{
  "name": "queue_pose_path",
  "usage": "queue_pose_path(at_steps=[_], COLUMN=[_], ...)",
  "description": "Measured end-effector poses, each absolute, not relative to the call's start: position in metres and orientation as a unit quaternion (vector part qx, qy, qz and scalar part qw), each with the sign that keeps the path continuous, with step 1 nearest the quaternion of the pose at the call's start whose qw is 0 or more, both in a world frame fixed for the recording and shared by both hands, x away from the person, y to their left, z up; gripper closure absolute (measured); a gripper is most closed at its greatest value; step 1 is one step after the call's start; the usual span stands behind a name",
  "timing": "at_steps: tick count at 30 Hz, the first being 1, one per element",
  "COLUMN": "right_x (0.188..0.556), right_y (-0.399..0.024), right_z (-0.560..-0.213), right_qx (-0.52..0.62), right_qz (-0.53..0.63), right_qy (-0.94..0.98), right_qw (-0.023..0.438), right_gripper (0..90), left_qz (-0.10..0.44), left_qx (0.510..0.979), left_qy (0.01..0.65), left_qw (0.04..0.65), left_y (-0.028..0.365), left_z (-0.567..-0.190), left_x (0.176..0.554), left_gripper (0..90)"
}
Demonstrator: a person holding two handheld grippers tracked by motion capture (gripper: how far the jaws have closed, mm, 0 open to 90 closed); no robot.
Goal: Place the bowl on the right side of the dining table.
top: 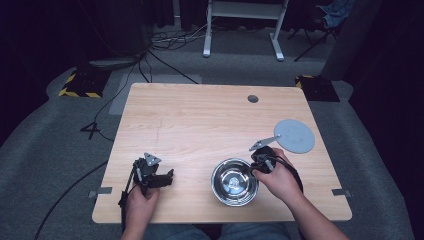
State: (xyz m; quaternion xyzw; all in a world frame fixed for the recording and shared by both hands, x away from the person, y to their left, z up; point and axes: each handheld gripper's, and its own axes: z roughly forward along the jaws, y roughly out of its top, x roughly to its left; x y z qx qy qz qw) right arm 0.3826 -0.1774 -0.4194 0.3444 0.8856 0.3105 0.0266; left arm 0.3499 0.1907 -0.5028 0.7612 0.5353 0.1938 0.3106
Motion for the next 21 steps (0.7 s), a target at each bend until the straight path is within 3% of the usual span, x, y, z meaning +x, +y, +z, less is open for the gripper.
queue_pose_path(at_steps=[5,21], right_x=[0.388,0.422], right_y=[-0.187,-0.222], right_z=[-0.412,-0.388], right_qx=[0.363,0.400], right_qz=[0.318,0.324], right_qy=[0.875,0.853], right_qw=[0.024,0.081], right_gripper=[87.5,87.6], left_qz=[0.194,0.194], left_qx=[0.762,0.762], left_qy=[0.534,0.534], left_qw=[0.310,0.310], left_y=[0.191,0.191], left_z=[-0.503,-0.503], left_x=[0.351,0.351], left_gripper=[13.6,13.6])
